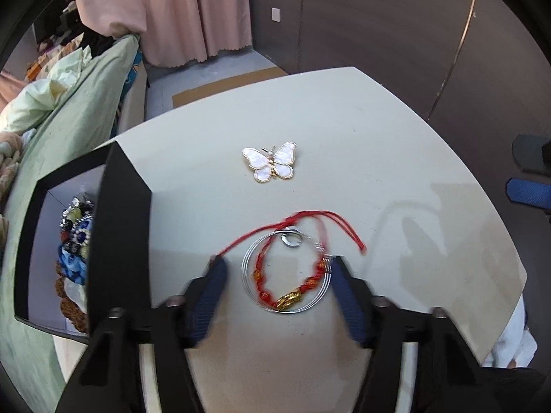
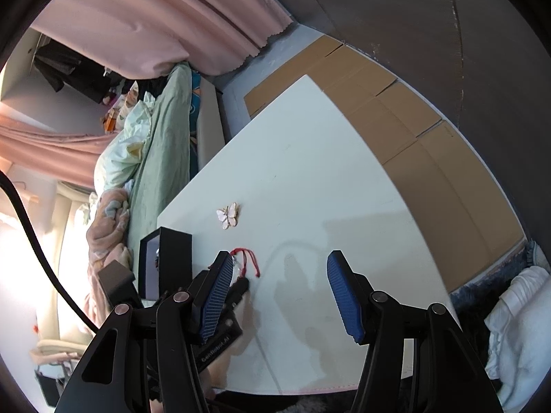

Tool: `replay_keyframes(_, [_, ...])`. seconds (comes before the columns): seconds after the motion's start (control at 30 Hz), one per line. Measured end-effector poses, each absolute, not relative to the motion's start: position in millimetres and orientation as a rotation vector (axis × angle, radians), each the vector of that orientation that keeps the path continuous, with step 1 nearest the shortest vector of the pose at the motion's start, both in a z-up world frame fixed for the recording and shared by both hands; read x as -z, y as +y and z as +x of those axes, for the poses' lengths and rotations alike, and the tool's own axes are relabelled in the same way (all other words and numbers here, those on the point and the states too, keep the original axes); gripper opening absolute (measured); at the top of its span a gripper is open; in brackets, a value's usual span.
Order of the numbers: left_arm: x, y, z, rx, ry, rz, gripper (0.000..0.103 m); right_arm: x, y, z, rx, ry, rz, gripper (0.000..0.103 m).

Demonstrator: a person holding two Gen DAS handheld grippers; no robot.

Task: Organize jewelry
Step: 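Grasp the silver bangle with the left tool, then drop the silver bangle into the box with the left tool while the right tool grasps the red string bracelet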

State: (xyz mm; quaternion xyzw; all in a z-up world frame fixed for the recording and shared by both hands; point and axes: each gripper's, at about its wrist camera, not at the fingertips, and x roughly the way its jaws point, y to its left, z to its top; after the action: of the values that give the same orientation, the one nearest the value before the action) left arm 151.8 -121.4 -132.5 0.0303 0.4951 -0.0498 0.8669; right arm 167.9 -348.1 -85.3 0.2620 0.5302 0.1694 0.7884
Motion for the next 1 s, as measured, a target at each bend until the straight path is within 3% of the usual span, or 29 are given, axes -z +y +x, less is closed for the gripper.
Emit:
replay_keyframes(0.23, [125.4, -110.8, 152.5, 0.145, 1.054, -0.011, 0.052, 87.0, -334.4, 169.3, -0.368, 1.159, 0.533, 0.058])
replay_keyframes(0.77, [60.9, -65.2, 134.6, 0.151, 0.897, -0.143, 0.052, 97.2, -287.6, 175.2, -0.431, 1.190, 0.468, 0.057])
replay_keyframes(1.0, [52.0, -36.1, 132.3, 0.117, 0.875, -0.203, 0.052, 107.1, -257.6, 177.3, -0.462, 1.221, 0.452, 0.040])
